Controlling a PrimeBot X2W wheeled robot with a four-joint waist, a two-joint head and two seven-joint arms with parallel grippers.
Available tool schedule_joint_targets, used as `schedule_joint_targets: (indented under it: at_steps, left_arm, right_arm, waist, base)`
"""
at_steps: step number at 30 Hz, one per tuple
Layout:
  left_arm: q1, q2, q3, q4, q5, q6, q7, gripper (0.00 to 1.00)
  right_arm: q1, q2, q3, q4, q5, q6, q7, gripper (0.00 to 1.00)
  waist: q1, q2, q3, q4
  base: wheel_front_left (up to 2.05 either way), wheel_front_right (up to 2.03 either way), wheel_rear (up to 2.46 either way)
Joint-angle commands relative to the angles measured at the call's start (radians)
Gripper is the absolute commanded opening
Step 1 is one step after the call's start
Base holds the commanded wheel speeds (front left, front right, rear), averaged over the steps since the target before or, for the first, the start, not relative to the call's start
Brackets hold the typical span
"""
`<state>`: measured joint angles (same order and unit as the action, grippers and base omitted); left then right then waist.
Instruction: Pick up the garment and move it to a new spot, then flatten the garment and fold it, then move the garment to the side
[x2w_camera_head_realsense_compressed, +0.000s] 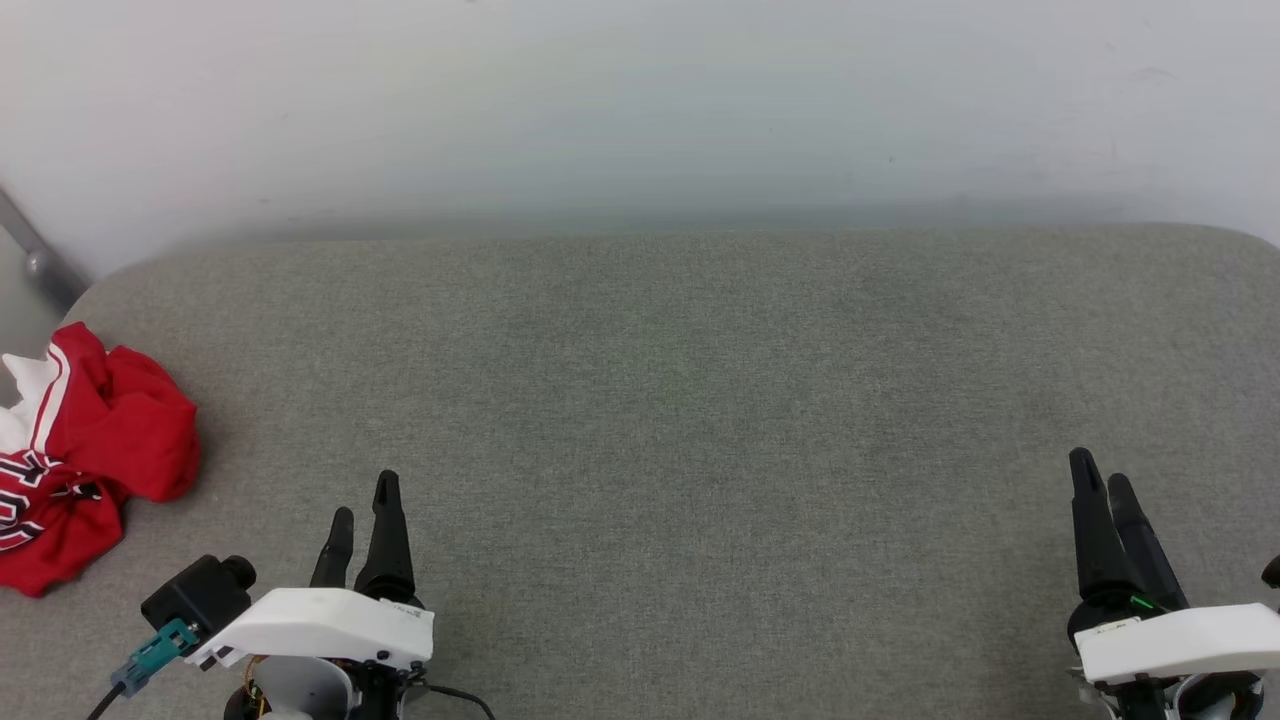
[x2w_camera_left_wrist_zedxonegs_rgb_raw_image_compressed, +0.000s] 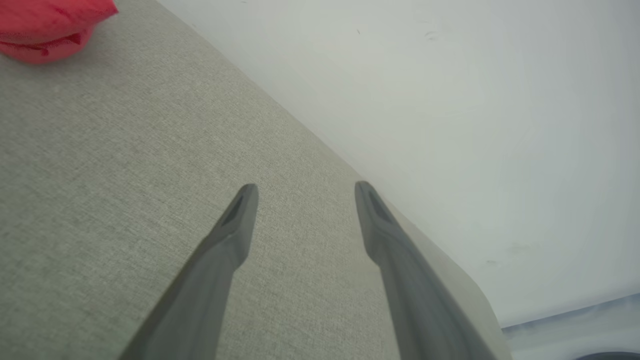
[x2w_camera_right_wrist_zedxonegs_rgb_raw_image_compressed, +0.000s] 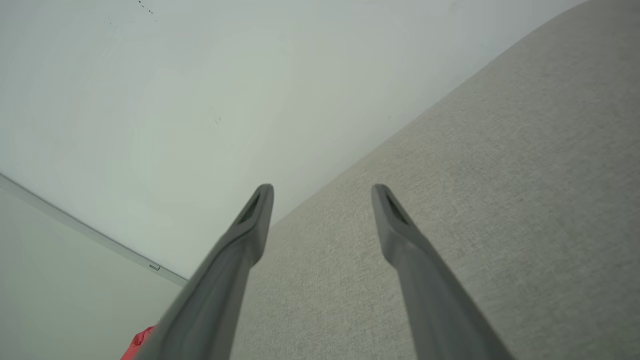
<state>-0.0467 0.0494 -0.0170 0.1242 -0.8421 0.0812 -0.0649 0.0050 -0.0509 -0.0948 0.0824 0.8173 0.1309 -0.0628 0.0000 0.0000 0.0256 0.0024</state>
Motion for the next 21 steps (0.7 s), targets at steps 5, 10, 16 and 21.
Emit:
schedule_joint_targets:
  at_steps: [5,10,16,21]
  left_arm:
    - [-0.001,0.018,-0.03,-0.025,0.109,0.036,-0.024,1.0]
    - [0.004,0.031,-0.059,-0.033,0.179,0.064,-0.04,1.0]
    - [0.005,0.043,-0.089,-0.053,0.236,0.08,-0.056,1.0]
    - [0.007,0.054,-0.113,-0.064,0.295,0.101,-0.069,1.0]
  right_arm:
    - [0.007,0.0,0.003,-0.031,-0.107,0.0,-0.026,1.0]
    - [0.017,0.0,0.006,-0.045,-0.18,0.0,-0.041,1.0]
    - [0.024,0.0,0.006,-0.059,-0.247,0.0,-0.056,1.0]
    - [0.03,0.0,0.007,-0.076,-0.311,0.0,-0.071,1.0]
  waist:
    - [0.0,0.0,0.001,0.0]
    - [0.0,0.0,0.002,0.0]
    - [0.0,0.0,0.006,0.001]
    - [0.0,0.0,0.009,0.002]
  base:
    - [0.0,0.0,0.0]
    - [0.0,0.0,0.0]
    - [0.0,0.0,0.0]
    - [0.0,0.0,0.0]
